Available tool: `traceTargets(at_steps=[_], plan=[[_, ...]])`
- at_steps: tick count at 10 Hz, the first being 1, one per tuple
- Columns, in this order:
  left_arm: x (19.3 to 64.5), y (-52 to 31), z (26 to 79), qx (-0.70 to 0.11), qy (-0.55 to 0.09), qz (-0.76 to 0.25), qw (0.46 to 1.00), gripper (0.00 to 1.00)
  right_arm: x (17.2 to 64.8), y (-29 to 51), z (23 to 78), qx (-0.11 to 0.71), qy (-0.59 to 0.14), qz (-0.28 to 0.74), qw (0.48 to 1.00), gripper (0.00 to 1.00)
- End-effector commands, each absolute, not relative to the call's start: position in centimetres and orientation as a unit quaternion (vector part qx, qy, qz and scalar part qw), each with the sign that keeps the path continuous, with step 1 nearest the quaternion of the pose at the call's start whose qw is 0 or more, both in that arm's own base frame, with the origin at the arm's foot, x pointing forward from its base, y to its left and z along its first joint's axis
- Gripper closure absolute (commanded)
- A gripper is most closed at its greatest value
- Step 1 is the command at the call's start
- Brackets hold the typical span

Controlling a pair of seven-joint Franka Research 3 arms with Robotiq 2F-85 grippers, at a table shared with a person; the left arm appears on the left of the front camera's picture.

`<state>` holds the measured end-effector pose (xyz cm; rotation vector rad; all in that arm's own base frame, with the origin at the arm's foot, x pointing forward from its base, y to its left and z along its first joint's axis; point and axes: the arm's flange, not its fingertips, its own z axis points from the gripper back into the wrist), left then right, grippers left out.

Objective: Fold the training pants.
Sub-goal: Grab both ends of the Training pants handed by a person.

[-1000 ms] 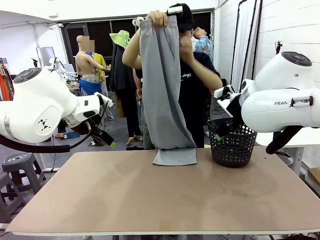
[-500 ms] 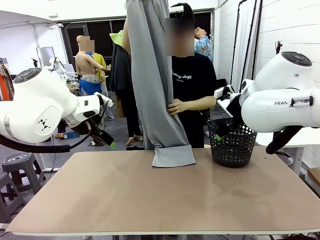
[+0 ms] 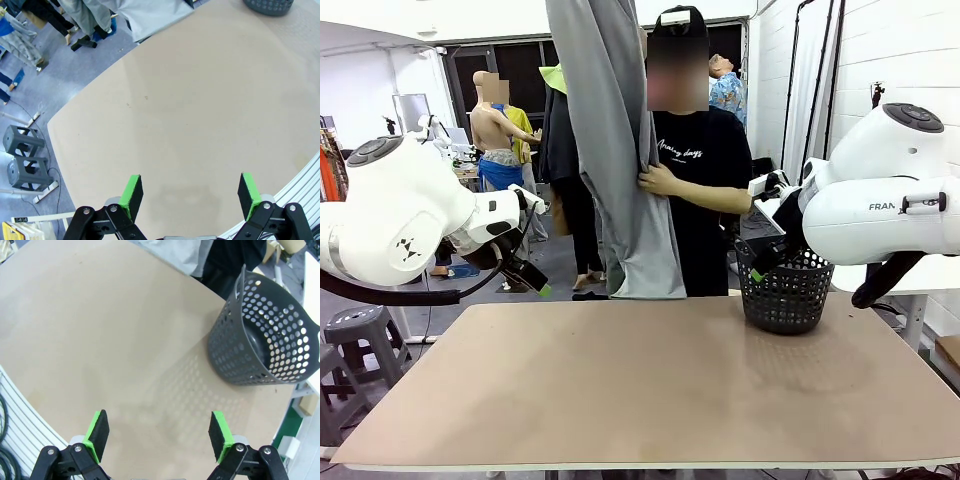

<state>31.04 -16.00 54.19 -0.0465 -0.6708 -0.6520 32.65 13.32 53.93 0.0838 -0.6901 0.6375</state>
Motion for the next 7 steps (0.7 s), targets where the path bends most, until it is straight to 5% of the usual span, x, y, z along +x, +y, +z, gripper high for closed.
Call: traceTargets(at_steps=[1,7], plan=[[31.15,-15.90,54.06,-0.029,-0.320,-0.319,0.892,0.00,32.74,13.25,53.97,0.041,-0.336,0.306,0.890,0.00],[31.15,-15.90,54.06,-0.029,-0.320,-0.319,0.892,0.00,32.74,13.25,53.97,0.041,-0.336,0.306,0.890,0.00]])
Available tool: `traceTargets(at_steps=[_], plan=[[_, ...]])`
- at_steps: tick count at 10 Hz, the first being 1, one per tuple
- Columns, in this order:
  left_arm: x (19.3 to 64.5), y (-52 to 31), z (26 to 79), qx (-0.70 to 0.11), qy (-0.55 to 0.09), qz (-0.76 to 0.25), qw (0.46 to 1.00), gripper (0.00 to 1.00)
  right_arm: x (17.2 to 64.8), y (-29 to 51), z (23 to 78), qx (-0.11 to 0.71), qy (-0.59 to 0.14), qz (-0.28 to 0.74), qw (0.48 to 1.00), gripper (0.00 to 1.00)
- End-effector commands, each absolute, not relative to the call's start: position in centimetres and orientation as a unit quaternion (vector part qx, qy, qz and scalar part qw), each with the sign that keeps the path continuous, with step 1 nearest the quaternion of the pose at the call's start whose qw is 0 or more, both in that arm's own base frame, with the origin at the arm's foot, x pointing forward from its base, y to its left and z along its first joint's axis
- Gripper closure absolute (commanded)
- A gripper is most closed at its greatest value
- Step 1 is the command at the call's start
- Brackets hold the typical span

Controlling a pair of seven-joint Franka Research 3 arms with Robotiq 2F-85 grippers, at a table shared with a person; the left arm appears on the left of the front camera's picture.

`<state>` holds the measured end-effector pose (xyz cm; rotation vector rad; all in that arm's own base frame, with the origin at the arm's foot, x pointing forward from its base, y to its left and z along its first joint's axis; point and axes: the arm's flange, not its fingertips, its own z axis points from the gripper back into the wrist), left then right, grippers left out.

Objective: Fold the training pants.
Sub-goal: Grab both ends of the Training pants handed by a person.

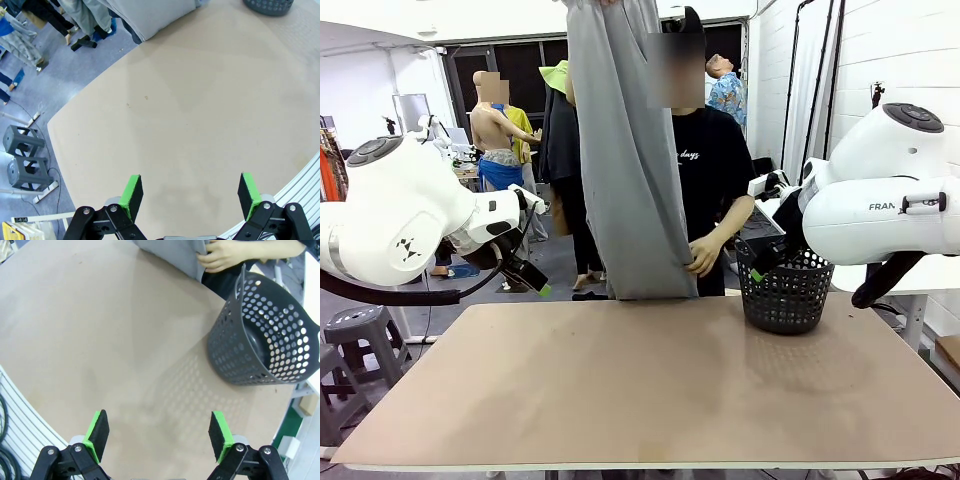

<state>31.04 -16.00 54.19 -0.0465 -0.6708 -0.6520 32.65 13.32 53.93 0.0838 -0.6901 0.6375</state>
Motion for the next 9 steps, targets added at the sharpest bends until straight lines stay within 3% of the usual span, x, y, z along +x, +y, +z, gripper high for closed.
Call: traceTargets(at_steps=[1,9], plan=[[31.15,-15.90,54.06,-0.029,-0.320,-0.319,0.892,0.00,32.74,13.25,53.97,0.041,-0.336,0.306,0.890,0.00],[31.15,-15.90,54.06,-0.029,-0.320,-0.319,0.892,0.00,32.74,13.25,53.97,0.041,-0.336,0.306,0.890,0.00]])
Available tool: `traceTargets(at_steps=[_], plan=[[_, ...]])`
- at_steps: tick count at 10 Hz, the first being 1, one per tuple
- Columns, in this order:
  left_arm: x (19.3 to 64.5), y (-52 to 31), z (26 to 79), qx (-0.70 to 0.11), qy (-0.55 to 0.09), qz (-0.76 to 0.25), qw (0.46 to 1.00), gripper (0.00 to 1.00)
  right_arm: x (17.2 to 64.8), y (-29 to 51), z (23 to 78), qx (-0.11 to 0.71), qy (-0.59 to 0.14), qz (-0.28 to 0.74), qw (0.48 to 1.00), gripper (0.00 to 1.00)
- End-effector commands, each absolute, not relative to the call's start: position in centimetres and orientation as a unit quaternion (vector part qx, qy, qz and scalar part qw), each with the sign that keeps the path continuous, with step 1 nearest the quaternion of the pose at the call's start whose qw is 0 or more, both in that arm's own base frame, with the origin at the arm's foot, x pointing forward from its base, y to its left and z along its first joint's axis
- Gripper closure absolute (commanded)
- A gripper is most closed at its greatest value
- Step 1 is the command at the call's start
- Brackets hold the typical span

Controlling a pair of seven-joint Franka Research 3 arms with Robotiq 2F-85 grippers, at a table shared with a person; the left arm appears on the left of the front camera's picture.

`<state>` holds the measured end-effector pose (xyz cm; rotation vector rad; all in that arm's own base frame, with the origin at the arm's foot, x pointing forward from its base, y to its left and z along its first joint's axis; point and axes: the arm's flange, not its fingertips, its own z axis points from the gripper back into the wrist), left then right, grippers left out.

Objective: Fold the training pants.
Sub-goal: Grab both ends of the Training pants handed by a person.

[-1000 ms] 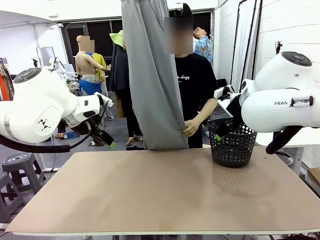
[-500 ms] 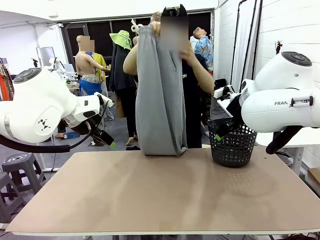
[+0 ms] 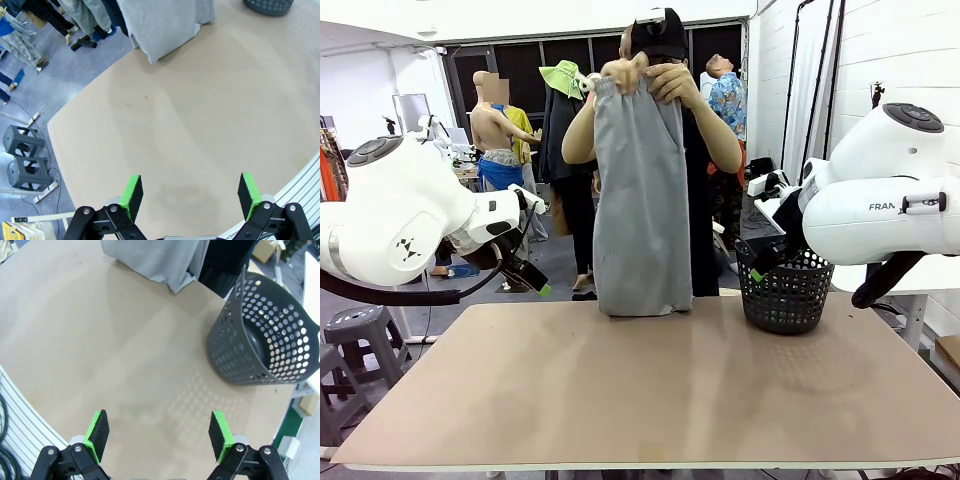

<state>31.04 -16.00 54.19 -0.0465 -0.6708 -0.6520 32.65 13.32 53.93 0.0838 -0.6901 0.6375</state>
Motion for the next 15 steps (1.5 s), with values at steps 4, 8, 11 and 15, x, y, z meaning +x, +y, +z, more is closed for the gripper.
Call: traceTargets(at_steps=[4,8,11,15], plan=[[31.15,-15.90,54.06,-0.029,-0.320,-0.319,0.892,0.00,32.74,13.25,53.97,0.041,-0.336,0.306,0.890,0.00],[31.15,-15.90,54.06,-0.029,-0.320,-0.319,0.892,0.00,32.74,13.25,53.97,0.041,-0.336,0.306,0.890,0.00],[31.15,-15.90,54.06,-0.029,-0.320,-0.319,0.892,0.00,32.74,13.25,53.97,0.041,-0.336,0.306,0.890,0.00],[31.15,-15.90,54.06,-0.029,-0.320,-0.319,0.892,0.00,32.74,13.25,53.97,0.041,-0.336,0.306,0.890,0.00]])
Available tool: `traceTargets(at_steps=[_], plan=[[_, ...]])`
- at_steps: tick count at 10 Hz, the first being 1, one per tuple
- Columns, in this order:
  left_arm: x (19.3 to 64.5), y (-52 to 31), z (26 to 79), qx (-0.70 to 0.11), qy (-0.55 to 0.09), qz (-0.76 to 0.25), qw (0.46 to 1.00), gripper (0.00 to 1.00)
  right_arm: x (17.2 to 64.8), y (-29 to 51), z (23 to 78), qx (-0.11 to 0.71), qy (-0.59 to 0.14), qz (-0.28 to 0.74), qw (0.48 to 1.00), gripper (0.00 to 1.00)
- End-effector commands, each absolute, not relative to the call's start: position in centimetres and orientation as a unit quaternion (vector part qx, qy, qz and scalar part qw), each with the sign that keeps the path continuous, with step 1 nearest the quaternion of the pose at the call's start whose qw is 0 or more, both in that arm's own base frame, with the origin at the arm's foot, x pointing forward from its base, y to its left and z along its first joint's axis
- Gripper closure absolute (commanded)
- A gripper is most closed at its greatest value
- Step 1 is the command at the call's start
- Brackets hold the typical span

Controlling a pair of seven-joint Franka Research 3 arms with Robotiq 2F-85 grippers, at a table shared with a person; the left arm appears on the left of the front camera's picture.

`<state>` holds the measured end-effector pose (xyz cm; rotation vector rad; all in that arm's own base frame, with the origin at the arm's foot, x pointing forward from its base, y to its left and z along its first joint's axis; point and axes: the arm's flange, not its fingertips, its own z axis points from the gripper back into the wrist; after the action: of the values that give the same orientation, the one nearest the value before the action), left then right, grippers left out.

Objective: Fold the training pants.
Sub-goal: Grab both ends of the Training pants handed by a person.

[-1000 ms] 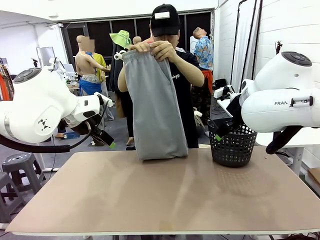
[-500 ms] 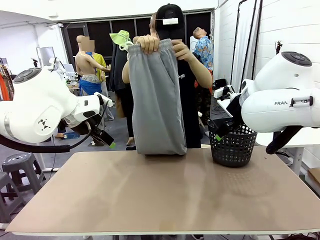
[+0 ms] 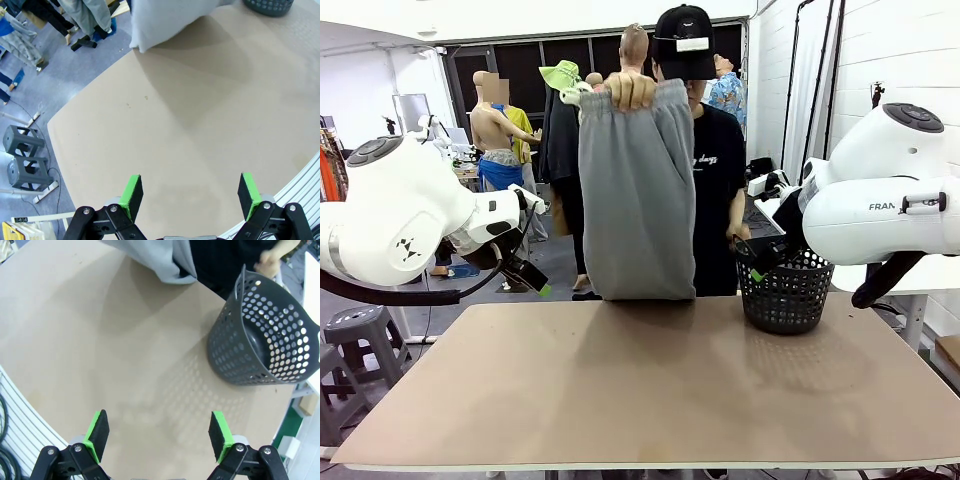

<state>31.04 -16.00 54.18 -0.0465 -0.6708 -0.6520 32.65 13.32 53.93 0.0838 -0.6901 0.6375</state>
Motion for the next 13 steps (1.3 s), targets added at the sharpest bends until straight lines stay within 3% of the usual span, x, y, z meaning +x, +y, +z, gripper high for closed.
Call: traceTargets(at_steps=[1,13], plan=[[31.15,-15.90,54.06,-0.029,-0.320,-0.319,0.892,0.00,32.74,13.25,53.97,0.041,-0.336,0.306,0.890,0.00],[31.04,-16.00,54.19,-0.022,-0.323,-0.314,0.892,0.00,32.65,13.32,53.93,0.040,-0.332,0.307,0.891,0.00]])
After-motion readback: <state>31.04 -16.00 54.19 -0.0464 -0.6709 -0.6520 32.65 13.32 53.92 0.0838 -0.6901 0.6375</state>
